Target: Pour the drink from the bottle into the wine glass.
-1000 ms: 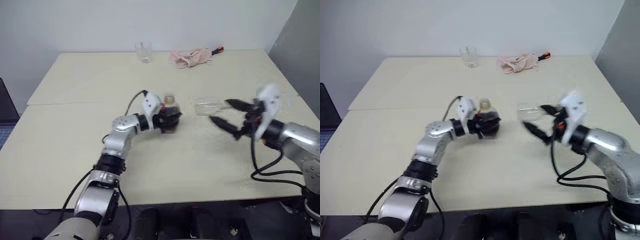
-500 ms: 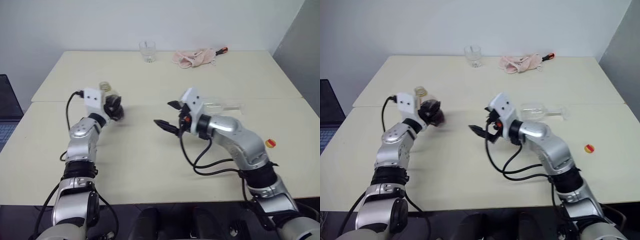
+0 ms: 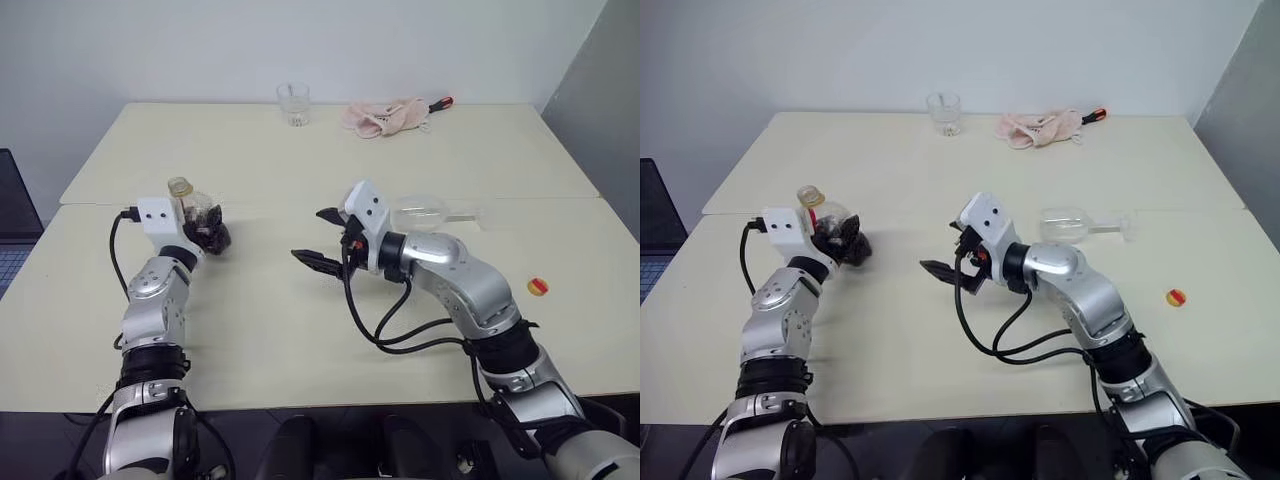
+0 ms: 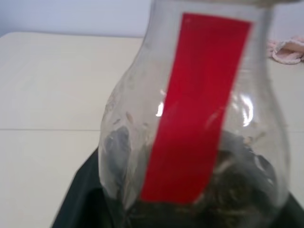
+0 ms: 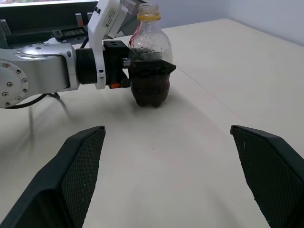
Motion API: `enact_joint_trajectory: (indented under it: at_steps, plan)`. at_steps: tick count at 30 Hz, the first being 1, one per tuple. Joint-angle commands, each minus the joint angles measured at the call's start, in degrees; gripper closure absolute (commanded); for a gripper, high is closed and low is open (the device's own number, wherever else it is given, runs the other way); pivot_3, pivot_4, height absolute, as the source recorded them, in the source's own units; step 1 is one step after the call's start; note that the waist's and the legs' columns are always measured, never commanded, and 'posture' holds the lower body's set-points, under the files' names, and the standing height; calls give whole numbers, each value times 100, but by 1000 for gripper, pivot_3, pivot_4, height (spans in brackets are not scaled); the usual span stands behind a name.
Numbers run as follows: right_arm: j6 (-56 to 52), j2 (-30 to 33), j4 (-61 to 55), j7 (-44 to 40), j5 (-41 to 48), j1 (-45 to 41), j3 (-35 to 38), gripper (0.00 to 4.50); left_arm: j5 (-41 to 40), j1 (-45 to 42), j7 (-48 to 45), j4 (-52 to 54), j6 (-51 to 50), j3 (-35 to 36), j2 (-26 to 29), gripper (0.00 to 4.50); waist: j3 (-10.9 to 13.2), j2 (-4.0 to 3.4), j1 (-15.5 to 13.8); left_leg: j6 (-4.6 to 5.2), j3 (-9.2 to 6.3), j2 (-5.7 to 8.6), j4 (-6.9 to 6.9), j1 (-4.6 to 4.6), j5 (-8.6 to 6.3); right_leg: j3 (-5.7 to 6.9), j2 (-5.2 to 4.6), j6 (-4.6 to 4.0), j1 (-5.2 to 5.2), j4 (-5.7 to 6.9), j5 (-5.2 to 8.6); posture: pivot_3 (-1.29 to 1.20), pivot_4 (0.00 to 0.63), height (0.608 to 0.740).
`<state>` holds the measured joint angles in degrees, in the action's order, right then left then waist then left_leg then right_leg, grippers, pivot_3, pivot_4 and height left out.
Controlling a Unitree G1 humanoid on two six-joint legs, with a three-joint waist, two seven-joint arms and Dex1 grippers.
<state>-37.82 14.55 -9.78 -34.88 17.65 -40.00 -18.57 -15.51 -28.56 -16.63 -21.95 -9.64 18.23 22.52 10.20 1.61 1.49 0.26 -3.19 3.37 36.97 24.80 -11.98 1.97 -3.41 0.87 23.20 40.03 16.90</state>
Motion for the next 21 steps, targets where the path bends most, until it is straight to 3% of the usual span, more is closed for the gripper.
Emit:
enact_joint_trajectory:
  at_steps: [1,3,9,15,21]
  plan:
    - [148,-42,-86,-80,-16,-157,133,0,-62,50,72,410,-28,109,100,421,0,1,0,0,0,0,0,0,0,0,0,0,0,0,0,0,150,740]
    - [162,-31,-58,-112,-34,-161,159,0,-70,101,89,494,-73,130,127,53,-1,1,-5,0,0,0,0,0,0,0,0,0,0,0,0,0,150,740]
    - [210,-9,29,-213,-58,-201,215,0,-116,336,137,983,-363,142,200,53,-1,1,3,-1,0,0,-1,0,0,-2,0,0,0,0,0,0,150,740]
    - [215,214,46,-478,-11,-197,340,0,-481,1195,15,2410,-1170,289,372,53,-1,1,2,-6,-1,-1,-2,0,-4,-8,0,0,1,-3,0,0,150,740]
    - [536,1017,500,-1086,-121,-348,637,0,-964,2390,-185,3699,-1760,710,490,53,-1,2,-18,-9,-2,-2,-2,-1,-8,-9,0,-1,-1,-7,0,0,150,740]
